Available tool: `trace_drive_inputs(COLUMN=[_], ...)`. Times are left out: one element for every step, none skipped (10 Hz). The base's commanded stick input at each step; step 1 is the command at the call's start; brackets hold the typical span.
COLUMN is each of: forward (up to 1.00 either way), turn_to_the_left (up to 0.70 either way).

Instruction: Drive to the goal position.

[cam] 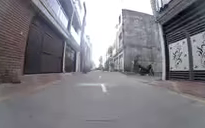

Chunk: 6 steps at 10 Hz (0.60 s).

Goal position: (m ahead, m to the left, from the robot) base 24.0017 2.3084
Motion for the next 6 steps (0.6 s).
trace_drive_inputs(forward=[1.00, 1.00, 1.00, 1.00, 1.00, 1.00], turn_to_the_left=[0.00, 0.00, 0.00, 0.00, 0.00, 0.00])
